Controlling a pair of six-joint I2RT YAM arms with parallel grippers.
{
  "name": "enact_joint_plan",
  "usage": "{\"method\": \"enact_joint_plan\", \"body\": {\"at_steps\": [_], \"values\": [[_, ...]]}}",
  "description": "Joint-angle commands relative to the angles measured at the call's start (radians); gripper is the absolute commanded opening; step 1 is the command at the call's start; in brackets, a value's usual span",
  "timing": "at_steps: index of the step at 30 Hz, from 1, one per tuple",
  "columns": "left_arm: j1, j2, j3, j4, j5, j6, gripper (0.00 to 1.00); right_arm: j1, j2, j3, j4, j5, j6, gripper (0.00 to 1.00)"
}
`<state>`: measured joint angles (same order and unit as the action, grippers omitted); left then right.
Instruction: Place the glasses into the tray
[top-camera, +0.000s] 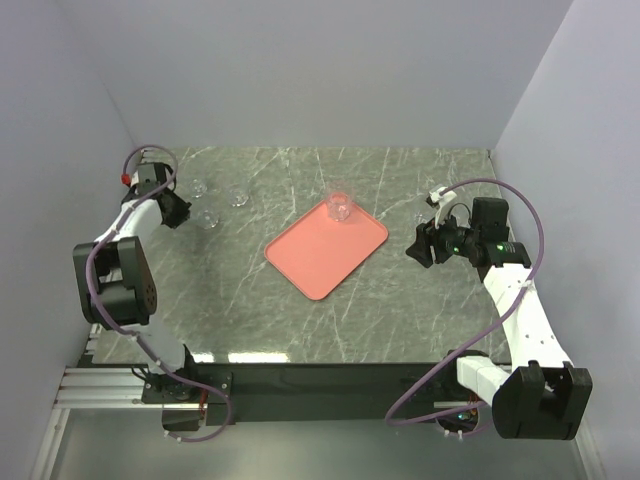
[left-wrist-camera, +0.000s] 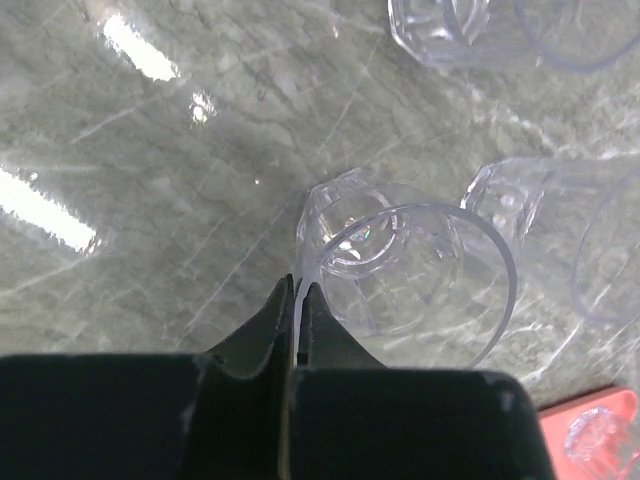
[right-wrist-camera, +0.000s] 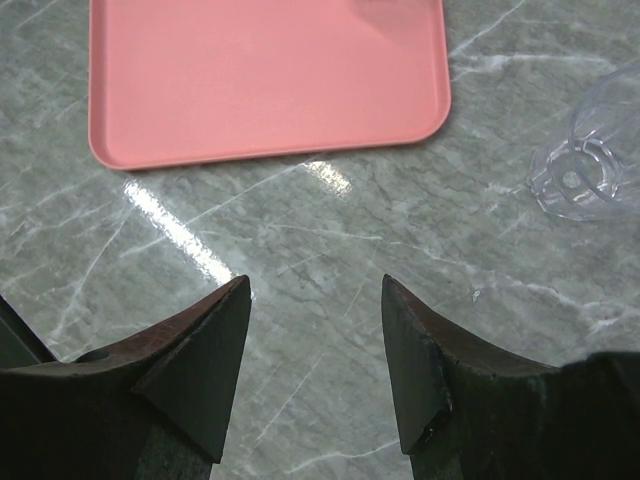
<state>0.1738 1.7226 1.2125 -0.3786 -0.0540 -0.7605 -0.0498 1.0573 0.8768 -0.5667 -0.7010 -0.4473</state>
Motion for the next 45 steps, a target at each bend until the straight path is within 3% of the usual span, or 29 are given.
{"method": "enact_joint_plan", "body": {"at_steps": [1,5,9,13,17,32,45], "values": [[-0.034,-0.129,-0.034,0.061,-0.047,0.033,0.00,-0.004,-0.003,0.007,0.021,-0.011,-0.016,0.62],[-0.079,-0.241,-0.116,0.127,-0.021,0.067,0.00,-0.007,-0.005,0.007,0.019,-0.008,-0.016,0.62],[-0.105,-0.334,-0.211,0.201,0.103,0.095,0.00,-0.005,-0.006,0.005,0.018,-0.011,-0.022,0.62],[-0.126,-0.373,-0.264,0.288,0.284,0.109,0.00,-0.007,-0.008,0.005,0.013,-0.015,-0.027,0.62],[-0.166,-0.347,-0.252,0.310,0.350,0.119,0.00,-0.010,-0.011,0.005,0.011,-0.018,-0.028,0.63],[-0.421,-0.118,-0.064,0.302,0.350,0.127,0.00,-0.018,-0.013,0.005,0.008,-0.023,-0.036,0.63],[-0.542,0.054,0.093,0.262,0.284,0.127,0.00,-0.018,-0.011,0.004,0.007,-0.023,-0.037,0.63]]}}
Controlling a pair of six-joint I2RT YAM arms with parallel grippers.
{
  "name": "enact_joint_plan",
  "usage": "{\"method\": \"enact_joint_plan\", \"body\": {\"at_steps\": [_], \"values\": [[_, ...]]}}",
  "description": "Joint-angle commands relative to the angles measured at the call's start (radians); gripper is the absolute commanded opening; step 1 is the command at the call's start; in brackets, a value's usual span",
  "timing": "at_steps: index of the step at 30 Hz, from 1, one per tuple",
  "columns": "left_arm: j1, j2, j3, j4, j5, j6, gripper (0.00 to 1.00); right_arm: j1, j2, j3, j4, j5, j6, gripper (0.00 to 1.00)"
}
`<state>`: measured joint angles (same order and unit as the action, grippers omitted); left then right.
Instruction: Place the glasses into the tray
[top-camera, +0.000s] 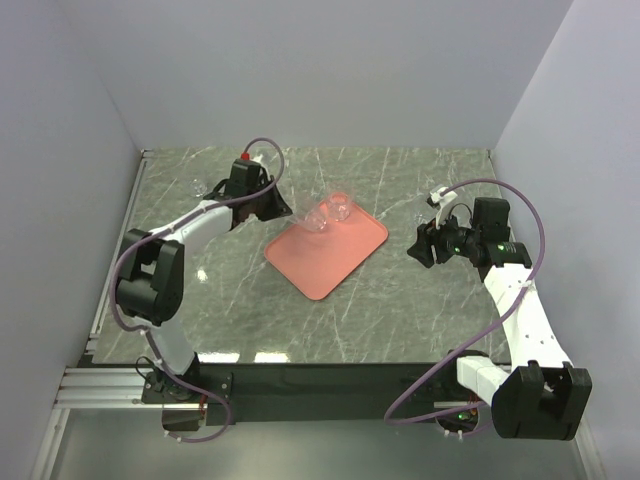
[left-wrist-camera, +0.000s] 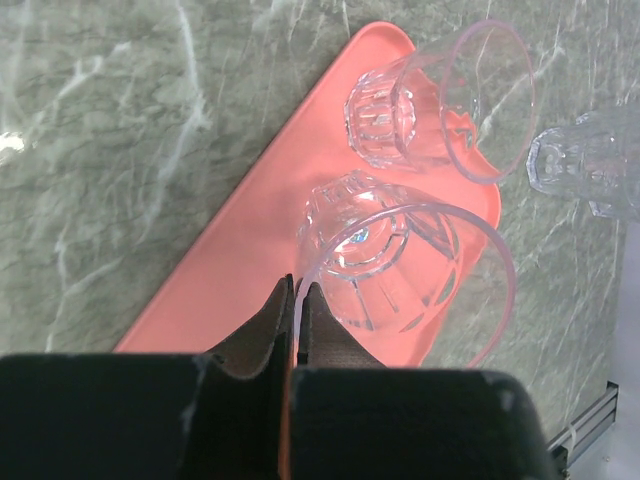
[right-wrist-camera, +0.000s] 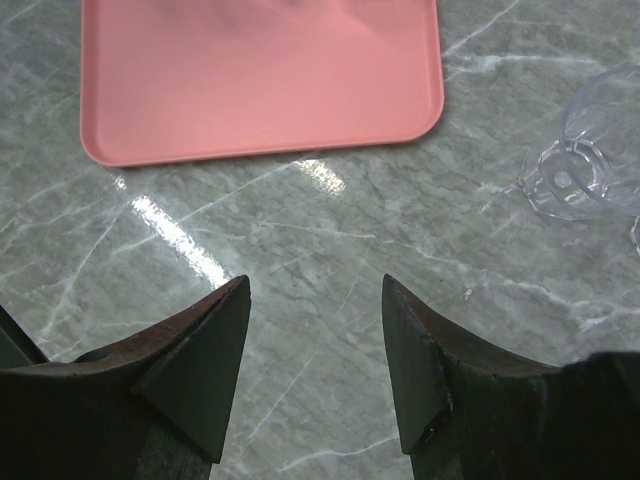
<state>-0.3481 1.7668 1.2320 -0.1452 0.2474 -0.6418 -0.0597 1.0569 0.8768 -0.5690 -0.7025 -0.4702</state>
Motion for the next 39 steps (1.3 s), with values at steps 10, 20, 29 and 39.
{"method": "enact_joint_plan", "body": {"at_steps": [10,20,29,39], "values": [[-0.072,0.108,0.167,-0.011,-0.074,0.007,0.01,-0.009,-0.014,0.004,0.011,-0.022,-0.015,0.63],[-0.098,0.166,0.230,-0.057,-0.140,0.033,0.02,-0.011,-0.011,0.004,0.008,-0.023,-0.018,0.63],[-0.111,0.201,0.280,-0.109,-0.212,0.062,0.11,-0.011,-0.009,0.004,0.006,-0.023,-0.021,0.63],[-0.131,0.169,0.293,-0.126,-0.223,0.100,0.53,-0.020,-0.012,0.004,0.006,-0.014,-0.021,0.63]]}}
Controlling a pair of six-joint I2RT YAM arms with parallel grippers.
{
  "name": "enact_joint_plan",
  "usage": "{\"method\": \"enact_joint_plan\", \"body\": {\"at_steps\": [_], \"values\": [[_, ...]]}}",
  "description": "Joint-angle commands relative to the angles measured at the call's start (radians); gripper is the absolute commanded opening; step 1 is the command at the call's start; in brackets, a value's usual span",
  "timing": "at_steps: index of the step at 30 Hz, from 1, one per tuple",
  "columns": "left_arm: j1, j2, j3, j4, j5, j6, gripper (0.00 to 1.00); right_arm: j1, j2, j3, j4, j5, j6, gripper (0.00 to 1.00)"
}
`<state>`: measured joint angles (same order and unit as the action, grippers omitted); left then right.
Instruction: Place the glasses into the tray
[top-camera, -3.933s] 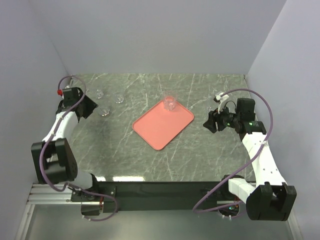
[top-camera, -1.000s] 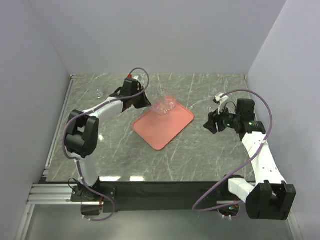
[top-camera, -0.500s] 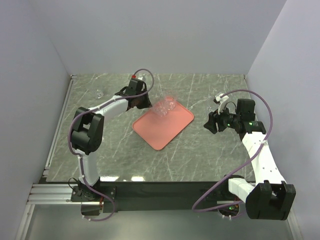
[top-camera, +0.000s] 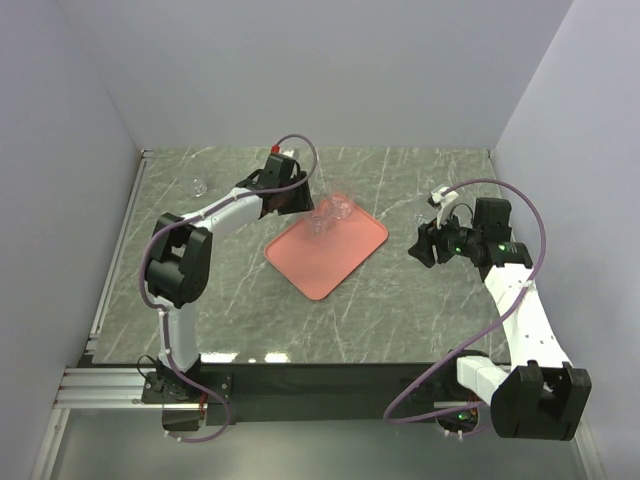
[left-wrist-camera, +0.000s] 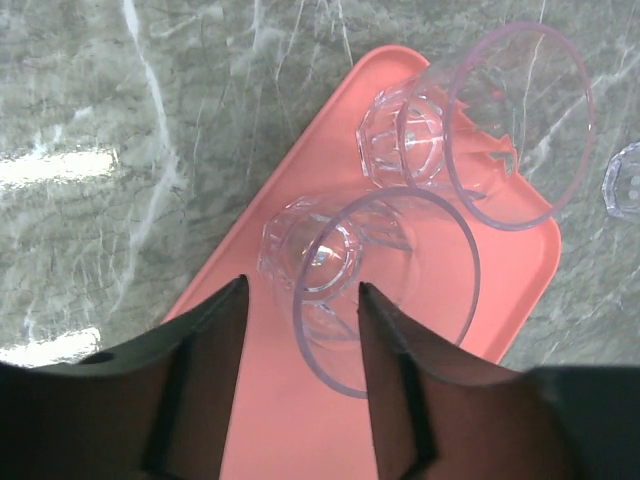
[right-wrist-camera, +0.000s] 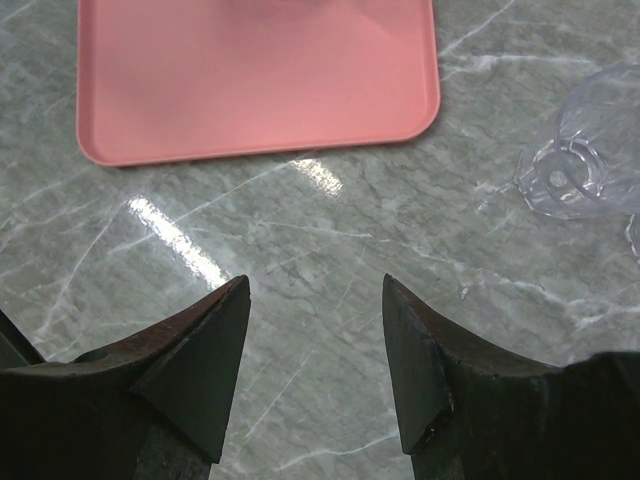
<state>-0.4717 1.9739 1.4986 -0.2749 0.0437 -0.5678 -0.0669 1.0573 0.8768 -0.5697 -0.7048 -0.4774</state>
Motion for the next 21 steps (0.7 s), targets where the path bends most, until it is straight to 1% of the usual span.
{"method": "enact_joint_plan", "body": {"at_steps": [1,3,5,8,10,11,12,13,15,16,17,19,21], "values": [[-0.005,-0.065,0.017,0.008,-0.019,0.034,0.55,-0.017,-0.014,0.002,0.008,-0.012,-0.013,0.63],[-0.007,-0.098,-0.014,0.026,-0.024,0.043,0.59,-0.022,-0.023,0.001,0.011,-0.012,-0.015,0.63],[-0.005,-0.154,-0.053,0.036,-0.027,0.060,0.61,-0.033,-0.026,0.001,0.014,-0.013,-0.012,0.63],[-0.005,-0.240,-0.110,0.040,-0.041,0.089,0.67,-0.036,-0.028,0.005,0.019,-0.007,-0.007,0.63],[-0.005,-0.291,-0.147,0.042,-0.096,0.112,0.72,-0.036,-0.016,0.014,0.016,0.001,-0.009,0.63],[-0.005,-0.346,-0.191,0.045,-0.108,0.121,0.74,-0.036,-0.008,0.031,0.008,0.014,-0.012,0.63],[-0.005,-0.374,-0.213,0.048,-0.134,0.131,0.77,-0.036,0.010,0.040,0.004,0.021,-0.015,0.63],[-0.005,-0.432,-0.259,0.049,-0.145,0.146,0.79,-0.034,0.021,0.063,-0.001,0.030,-0.020,0.63],[-0.005,-0.490,-0.308,0.054,-0.169,0.155,0.82,-0.034,0.052,0.083,-0.018,0.063,-0.033,0.63],[-0.002,-0.553,-0.337,0.059,-0.189,0.163,0.83,-0.033,0.059,0.094,-0.019,0.077,-0.036,0.63],[-0.001,-0.584,-0.392,0.068,-0.202,0.164,0.84,-0.034,0.069,0.115,-0.028,0.090,-0.043,0.63],[0.001,-0.670,-0.445,0.072,-0.241,0.172,0.89,-0.030,0.105,0.142,-0.042,0.117,-0.044,0.63],[0.004,-0.720,-0.500,0.062,-0.263,0.181,0.92,-0.028,0.145,0.181,-0.056,0.148,-0.038,0.63]]}}
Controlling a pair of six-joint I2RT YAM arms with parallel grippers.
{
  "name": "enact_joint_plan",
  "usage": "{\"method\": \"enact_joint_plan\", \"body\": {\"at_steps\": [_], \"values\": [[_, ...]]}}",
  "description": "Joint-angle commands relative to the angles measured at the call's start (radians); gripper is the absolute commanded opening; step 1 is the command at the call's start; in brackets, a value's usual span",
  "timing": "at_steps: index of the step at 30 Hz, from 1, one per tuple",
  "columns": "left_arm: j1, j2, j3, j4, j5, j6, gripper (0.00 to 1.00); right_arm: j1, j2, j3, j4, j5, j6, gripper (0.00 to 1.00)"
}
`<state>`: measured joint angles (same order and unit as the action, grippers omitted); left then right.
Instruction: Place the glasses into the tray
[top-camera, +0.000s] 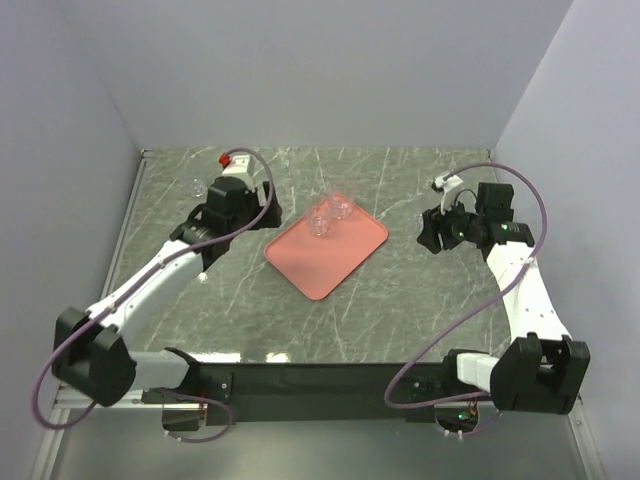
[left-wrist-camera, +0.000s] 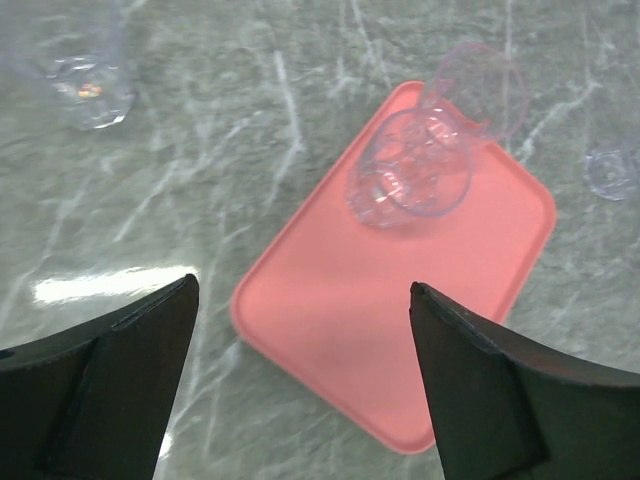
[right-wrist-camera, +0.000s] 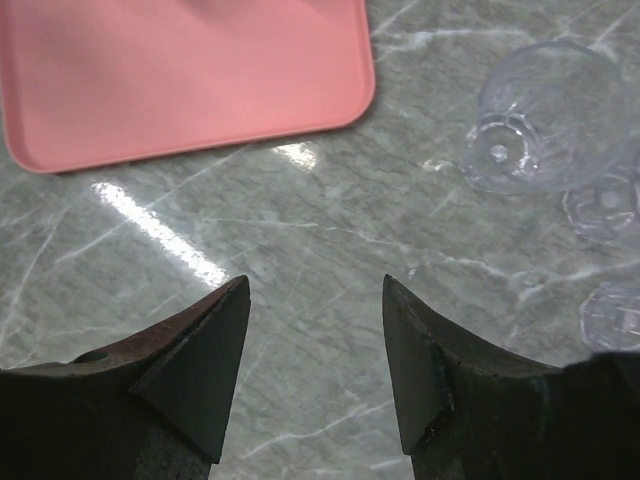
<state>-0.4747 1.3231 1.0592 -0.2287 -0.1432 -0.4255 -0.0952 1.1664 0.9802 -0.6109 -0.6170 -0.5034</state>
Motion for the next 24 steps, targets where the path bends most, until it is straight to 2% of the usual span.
{"method": "enact_joint_plan", "body": {"at_steps": [1,11,16,24], "values": [[0.008,-0.112,-0.071,0.008,-0.097,0.053,0.93,0.006,0.050,0.106,-0.015,0.072,-0.006,0.63],[0.010,-0.258,-0.133,-0.103,-0.216,0.211,0.94,0.127,0.338,0.336,-0.110,0.305,0.049,0.62],[0.010,-0.326,-0.214,-0.054,-0.236,0.211,0.94,0.179,0.440,0.435,-0.131,0.404,0.063,0.61],[0.010,-0.375,-0.234,-0.052,-0.302,0.217,0.93,0.224,0.598,0.561,-0.179,0.484,0.077,0.60]]}}
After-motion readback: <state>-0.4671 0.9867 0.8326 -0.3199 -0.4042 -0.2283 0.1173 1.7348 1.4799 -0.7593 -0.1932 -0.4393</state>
